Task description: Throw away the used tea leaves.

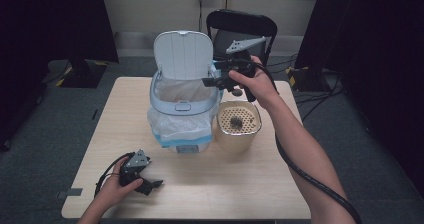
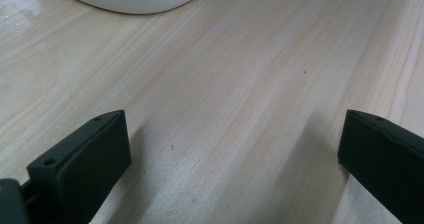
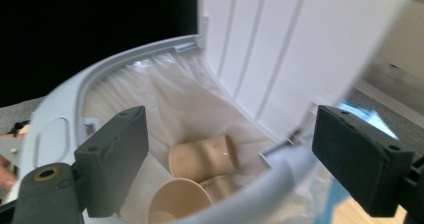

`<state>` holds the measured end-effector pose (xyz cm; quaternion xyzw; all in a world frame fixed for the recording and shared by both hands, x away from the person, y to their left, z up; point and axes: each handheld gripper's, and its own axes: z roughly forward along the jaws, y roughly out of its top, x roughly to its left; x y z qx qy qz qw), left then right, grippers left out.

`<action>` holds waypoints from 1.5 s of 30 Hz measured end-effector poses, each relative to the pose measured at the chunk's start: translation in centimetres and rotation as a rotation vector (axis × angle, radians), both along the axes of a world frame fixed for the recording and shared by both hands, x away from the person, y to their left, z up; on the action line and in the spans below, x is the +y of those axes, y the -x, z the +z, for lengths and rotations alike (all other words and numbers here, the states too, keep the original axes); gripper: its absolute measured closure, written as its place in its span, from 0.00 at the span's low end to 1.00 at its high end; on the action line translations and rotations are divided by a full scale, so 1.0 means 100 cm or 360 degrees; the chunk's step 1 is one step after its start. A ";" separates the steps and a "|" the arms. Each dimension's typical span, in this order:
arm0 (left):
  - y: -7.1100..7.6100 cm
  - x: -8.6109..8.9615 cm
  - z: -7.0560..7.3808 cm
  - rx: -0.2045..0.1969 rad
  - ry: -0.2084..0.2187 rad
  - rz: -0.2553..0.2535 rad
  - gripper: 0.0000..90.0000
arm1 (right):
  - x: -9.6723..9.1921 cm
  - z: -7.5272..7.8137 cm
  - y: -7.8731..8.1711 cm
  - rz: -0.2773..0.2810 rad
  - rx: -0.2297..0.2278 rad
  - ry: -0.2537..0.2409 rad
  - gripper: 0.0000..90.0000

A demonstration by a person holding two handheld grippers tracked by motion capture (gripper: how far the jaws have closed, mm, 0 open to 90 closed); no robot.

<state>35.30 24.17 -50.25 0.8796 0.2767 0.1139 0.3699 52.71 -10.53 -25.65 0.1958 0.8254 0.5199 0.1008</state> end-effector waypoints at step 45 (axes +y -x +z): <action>0.000 0.000 0.001 0.0007 -0.0015 0.0001 0.00 | 0.019 0.005 -0.026 0.0043 -0.0069 -0.0070 0.27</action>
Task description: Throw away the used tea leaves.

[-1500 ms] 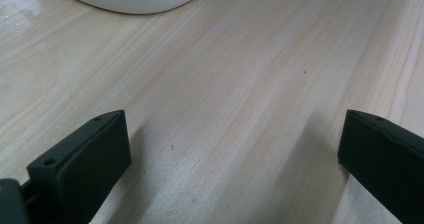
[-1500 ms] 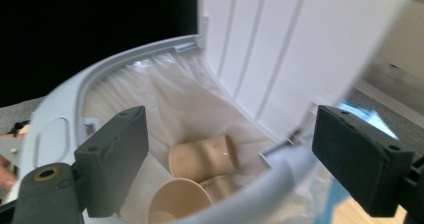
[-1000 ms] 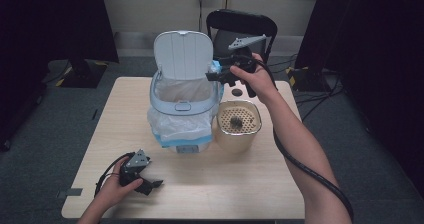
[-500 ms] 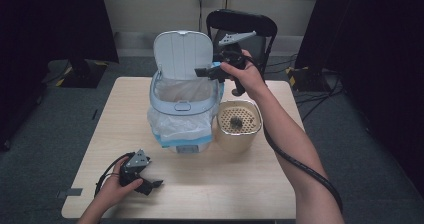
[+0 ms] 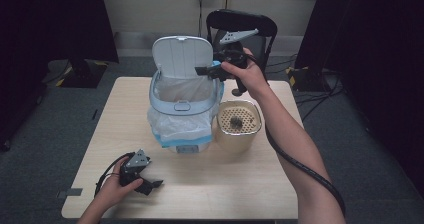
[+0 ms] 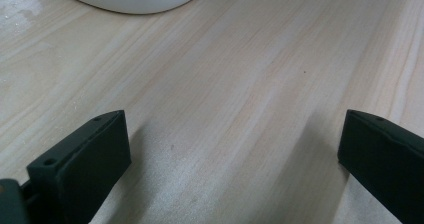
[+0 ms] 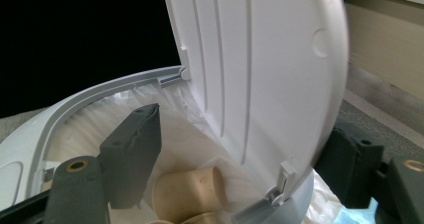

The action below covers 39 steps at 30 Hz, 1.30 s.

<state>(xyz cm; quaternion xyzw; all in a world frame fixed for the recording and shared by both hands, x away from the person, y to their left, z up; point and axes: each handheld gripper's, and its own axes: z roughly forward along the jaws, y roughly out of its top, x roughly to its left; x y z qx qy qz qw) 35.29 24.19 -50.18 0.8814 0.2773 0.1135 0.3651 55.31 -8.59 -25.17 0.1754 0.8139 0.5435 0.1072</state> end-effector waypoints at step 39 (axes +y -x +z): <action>0.000 0.000 -0.001 -0.0007 0.0014 0.0000 0.00 | 0.004 0.010 0.045 0.0209 -0.0095 0.0022 0.26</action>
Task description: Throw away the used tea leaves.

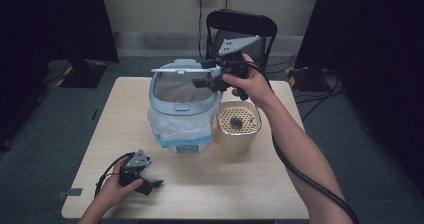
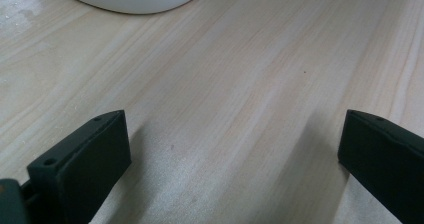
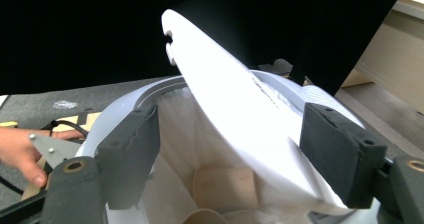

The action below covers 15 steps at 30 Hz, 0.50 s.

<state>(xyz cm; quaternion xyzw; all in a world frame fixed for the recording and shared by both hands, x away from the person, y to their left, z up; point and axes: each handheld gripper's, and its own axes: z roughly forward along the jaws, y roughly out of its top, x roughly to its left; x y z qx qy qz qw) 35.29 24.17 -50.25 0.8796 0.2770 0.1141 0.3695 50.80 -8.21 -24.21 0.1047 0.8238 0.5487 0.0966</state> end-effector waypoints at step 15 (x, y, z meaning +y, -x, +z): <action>0.000 0.000 0.000 0.0000 -0.0001 0.0002 0.00 | 0.001 -0.006 0.007 0.0021 0.0061 0.0010 0.24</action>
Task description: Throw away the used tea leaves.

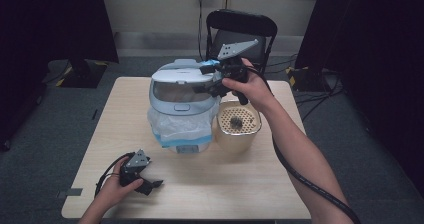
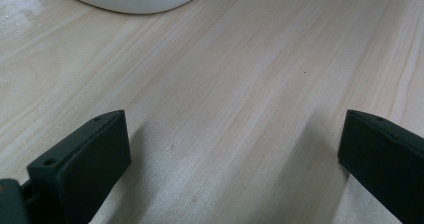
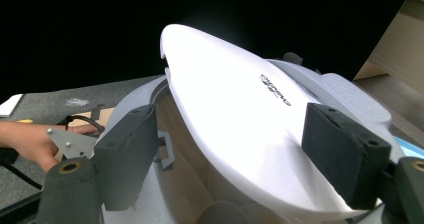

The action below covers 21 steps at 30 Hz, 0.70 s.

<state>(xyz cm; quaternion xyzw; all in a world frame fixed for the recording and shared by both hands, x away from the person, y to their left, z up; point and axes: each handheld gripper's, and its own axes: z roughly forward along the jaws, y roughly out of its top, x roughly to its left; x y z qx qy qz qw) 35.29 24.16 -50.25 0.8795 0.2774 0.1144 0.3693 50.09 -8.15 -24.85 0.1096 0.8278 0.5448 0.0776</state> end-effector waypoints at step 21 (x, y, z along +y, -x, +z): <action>0.000 0.000 0.000 0.0000 0.0000 0.0000 0.00 | 0.007 -0.010 0.006 0.0057 0.0072 0.0002 0.22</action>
